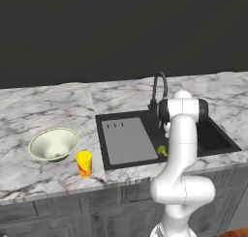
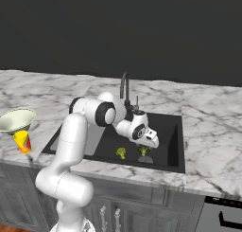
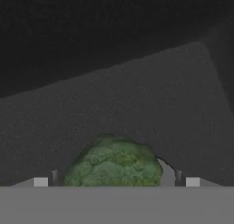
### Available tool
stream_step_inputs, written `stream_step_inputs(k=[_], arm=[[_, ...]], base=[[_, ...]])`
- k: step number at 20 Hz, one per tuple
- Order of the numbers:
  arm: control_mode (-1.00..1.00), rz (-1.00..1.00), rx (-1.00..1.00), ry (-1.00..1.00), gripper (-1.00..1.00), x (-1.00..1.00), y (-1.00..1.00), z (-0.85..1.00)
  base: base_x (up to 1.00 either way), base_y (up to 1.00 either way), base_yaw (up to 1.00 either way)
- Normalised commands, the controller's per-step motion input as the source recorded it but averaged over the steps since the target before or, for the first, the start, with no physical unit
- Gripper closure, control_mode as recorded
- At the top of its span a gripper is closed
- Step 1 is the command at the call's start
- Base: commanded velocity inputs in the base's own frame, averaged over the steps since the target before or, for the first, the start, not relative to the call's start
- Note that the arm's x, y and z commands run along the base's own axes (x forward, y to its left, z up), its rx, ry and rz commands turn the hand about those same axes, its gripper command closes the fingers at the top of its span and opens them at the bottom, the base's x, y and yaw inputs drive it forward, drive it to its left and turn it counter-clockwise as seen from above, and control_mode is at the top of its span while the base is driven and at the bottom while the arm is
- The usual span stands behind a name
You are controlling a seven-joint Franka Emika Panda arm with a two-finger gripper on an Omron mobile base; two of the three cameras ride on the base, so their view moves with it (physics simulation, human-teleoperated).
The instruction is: Remove the broccoli and broccoli from the sink. Then move the bowl and cup from the counter to the sink for washing.
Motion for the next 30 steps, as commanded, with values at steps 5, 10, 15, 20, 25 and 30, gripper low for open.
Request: stream_step_inputs(k=[5, 10, 15, 20, 25, 30], arm=[[-1.0, -0.03, 0.0, 0.0, -1.0, 0.04, 0.0, -0.14], [-1.0, -0.01, 0.0, 0.0, -1.0, 0.09, 0.0, -0.14], [-1.0, -0.03, 0.0, 0.0, -1.0, 0.04, 0.0, -0.14], [-1.0, -0.06, 0.0, 0.0, -1.0, 0.0, 0.0, -0.17], [-1.0, -0.09, 0.0, 0.03, 1.0, -0.03, 0.02, -0.22], [-1.0, -0.12, 0.0, 0.08, 1.0, -0.16, 0.03, -0.21]], base=[[0.0, 0.0, 0.0], [0.0, 0.0, 0.0], [0.0, 0.0, 0.0], [0.0, 0.0, 0.0], [0.0, 0.0, 0.0], [0.0, 0.0, 0.0]])
